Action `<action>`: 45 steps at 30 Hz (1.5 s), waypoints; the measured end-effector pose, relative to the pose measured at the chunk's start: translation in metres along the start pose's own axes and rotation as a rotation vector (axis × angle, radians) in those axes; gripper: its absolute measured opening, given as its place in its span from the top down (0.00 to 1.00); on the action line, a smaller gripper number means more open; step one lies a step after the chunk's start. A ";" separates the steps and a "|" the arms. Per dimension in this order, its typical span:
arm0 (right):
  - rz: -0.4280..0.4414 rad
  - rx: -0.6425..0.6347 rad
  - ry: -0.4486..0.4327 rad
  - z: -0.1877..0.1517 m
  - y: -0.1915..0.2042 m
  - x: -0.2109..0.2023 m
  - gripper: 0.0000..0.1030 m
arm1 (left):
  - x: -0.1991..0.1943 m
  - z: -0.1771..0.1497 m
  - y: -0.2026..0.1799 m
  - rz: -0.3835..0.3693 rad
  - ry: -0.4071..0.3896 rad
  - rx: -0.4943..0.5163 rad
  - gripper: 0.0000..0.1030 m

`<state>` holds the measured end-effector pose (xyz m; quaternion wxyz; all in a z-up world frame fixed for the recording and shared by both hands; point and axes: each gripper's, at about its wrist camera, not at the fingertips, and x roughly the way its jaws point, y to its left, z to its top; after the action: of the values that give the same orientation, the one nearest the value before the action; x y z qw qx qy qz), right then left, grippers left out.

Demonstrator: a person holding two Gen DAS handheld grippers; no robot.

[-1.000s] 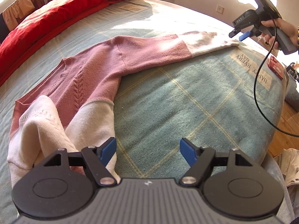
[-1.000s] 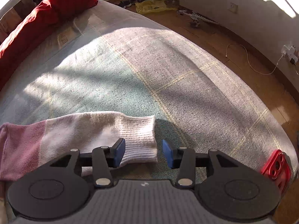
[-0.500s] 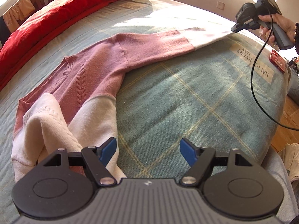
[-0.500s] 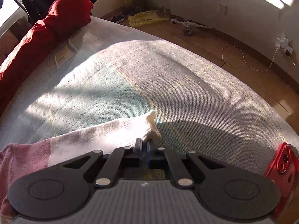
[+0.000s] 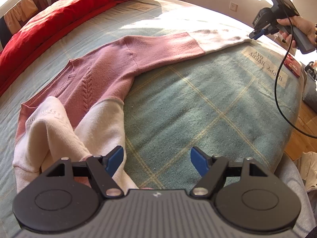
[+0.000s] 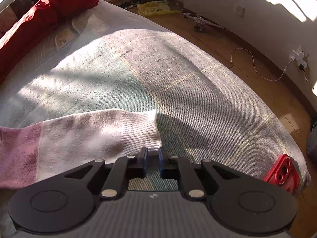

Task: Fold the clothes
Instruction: 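Move the left gripper to the other sleeve cuff and close on it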

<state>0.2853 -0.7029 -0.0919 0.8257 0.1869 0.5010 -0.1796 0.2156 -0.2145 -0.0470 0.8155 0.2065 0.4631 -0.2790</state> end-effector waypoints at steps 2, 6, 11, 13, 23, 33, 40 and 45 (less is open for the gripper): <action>0.008 -0.031 0.010 -0.003 0.015 -0.005 0.86 | -0.007 -0.003 0.002 0.000 -0.011 -0.007 0.27; 0.010 -0.111 0.045 -0.016 0.051 -0.019 0.78 | -0.022 -0.014 0.009 0.017 -0.027 -0.024 0.27; 0.016 -0.278 0.097 -0.046 0.115 -0.044 0.65 | -0.042 -0.033 0.017 0.034 -0.045 -0.059 0.27; 0.044 -0.354 0.107 -0.062 0.147 -0.058 0.64 | -0.051 -0.045 0.023 0.034 -0.054 -0.083 0.27; 0.275 -0.679 0.107 -0.165 0.327 -0.131 0.39 | -0.088 -0.117 0.077 0.092 -0.070 -0.269 0.27; 0.432 -0.768 0.179 -0.267 0.433 -0.146 0.38 | -0.109 -0.179 0.150 0.178 -0.064 -0.440 0.27; 0.436 -0.735 0.212 -0.302 0.434 -0.129 0.35 | -0.090 -0.197 0.202 0.048 -0.095 -0.696 0.42; 0.463 -0.703 0.224 -0.305 0.428 -0.125 0.35 | -0.063 -0.201 0.205 -0.133 -0.107 -0.848 0.48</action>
<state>0.2063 -0.1692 -0.0555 0.7983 0.0199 0.5629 0.2131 0.1940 0.0774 -0.0738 0.8312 -0.1919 0.5062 -0.1264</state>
